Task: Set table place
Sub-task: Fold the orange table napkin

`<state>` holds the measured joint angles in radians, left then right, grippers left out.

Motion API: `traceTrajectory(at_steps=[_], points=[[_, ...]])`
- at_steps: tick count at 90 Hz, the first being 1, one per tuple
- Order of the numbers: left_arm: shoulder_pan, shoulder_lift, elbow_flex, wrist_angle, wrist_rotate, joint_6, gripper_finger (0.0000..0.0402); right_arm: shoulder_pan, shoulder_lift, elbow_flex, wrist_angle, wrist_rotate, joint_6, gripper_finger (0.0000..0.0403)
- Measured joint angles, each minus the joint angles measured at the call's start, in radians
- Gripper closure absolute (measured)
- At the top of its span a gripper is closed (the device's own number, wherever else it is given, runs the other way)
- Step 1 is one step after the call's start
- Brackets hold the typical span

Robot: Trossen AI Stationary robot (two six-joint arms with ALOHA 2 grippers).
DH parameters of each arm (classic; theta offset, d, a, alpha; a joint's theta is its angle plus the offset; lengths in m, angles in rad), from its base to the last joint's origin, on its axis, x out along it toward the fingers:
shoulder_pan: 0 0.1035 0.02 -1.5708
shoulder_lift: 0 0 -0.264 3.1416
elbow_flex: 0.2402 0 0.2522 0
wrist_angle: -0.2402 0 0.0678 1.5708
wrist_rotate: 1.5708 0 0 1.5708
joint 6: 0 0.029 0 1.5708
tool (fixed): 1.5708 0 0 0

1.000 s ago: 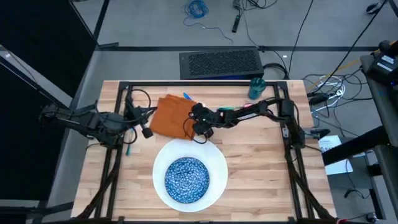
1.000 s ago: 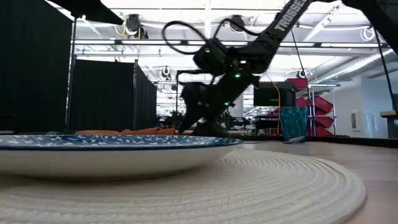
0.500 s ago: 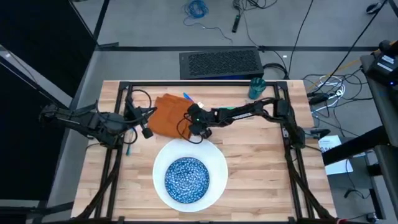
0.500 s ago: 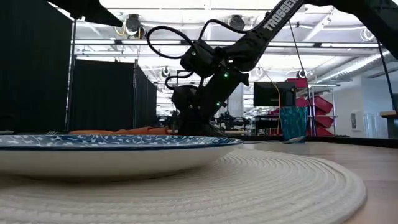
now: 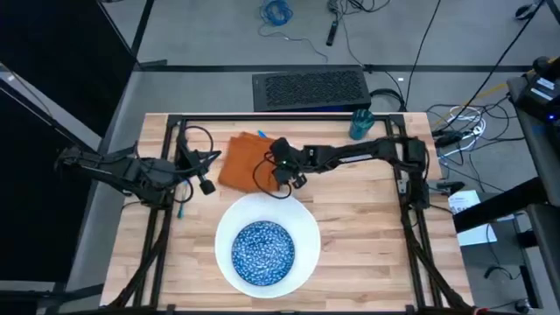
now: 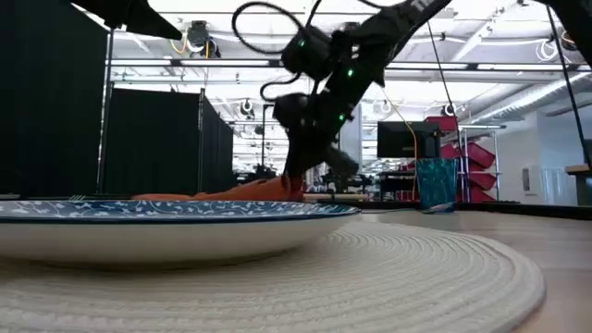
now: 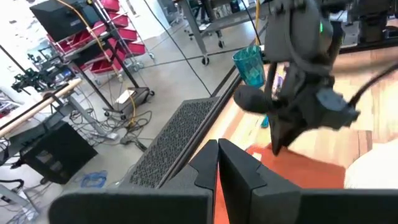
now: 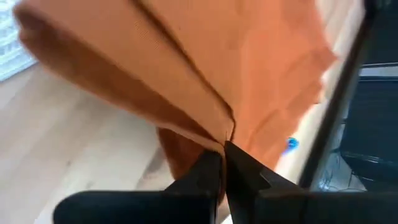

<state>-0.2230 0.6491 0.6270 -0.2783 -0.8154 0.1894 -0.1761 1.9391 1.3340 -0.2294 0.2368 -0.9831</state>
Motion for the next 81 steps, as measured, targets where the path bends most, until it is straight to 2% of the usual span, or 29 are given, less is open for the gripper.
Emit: traceTrajectory(at_steps=[11, 32, 50, 59, 81], points=[[0.000, 0.000, 0.000, 0.000, 0.000, 0.000, 0.0402, 0.000, -0.003, 0.066, -0.016, -0.005, -0.009, 0.0403], [0.000, 0.000, 0.000, 0.004, 0.000, 0.000, 0.0402, 0.000, 0.102, 0.250, -0.050, -0.081, -0.038, 0.0403], [0.000, 0.000, 0.000, 0.000, 0.000, 0.000, 0.0402, -0.005, 0.239, 0.434, -0.246, -0.088, -0.016, 0.0403], [0.000, 0.000, 0.000, 0.000, 0.000, 0.001, 0.0402, -0.014, 0.262, 0.452, -0.297, -0.092, -0.001, 0.0403], [0.000, 0.000, 0.000, -0.002, 0.000, 0.004, 0.0402, -0.014, 0.263, 0.454, -0.285, -0.106, -0.007, 0.0403]])
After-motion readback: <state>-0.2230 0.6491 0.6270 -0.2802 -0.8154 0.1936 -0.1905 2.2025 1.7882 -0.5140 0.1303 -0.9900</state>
